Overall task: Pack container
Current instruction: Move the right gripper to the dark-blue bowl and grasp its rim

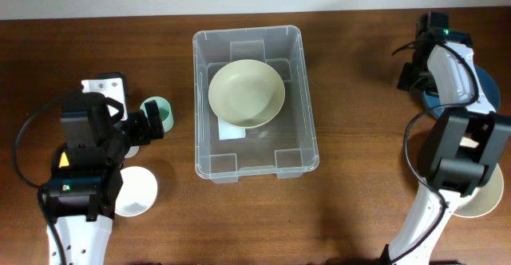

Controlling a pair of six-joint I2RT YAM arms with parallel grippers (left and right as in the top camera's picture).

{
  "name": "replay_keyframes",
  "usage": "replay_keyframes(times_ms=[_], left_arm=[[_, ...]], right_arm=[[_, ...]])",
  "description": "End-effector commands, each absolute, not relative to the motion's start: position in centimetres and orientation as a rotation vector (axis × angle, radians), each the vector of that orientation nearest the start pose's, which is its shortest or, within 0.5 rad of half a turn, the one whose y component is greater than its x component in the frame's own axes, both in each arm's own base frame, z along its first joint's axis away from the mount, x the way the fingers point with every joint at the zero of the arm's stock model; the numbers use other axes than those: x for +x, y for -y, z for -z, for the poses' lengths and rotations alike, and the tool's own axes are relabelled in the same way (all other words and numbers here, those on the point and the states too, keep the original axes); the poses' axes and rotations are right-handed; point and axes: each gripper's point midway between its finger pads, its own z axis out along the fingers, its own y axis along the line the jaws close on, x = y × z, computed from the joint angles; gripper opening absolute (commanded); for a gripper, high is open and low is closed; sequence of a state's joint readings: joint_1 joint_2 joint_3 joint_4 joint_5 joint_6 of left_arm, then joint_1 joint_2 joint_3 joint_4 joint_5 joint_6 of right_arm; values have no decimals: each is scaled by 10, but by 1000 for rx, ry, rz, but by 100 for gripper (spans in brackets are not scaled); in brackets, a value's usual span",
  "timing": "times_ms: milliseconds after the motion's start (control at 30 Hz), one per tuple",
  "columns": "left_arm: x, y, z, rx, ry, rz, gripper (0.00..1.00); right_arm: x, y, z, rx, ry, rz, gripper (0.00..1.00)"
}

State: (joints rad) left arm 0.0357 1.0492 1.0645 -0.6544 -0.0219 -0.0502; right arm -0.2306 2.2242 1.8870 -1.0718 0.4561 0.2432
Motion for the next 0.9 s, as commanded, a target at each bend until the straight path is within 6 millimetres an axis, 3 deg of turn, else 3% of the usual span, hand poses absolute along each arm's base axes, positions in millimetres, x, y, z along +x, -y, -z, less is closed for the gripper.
replay_keyframes(times_ms=[0, 400, 567, 867], left_arm=[[332, -16, -268, -115, -2187, -10, 99], [332, -16, -268, -115, -2187, -10, 100], [332, -16, -268, -115, -2187, -10, 100], [332, -16, -268, -115, -2187, -10, 99]], right_arm=[[438, 196, -48, 700, -2849, 727, 99], [440, 226, -27, 783, -2810, 718, 92], [441, 222, -13, 791, -2837, 649, 88], [444, 220, -8, 787, -2840, 628, 58]])
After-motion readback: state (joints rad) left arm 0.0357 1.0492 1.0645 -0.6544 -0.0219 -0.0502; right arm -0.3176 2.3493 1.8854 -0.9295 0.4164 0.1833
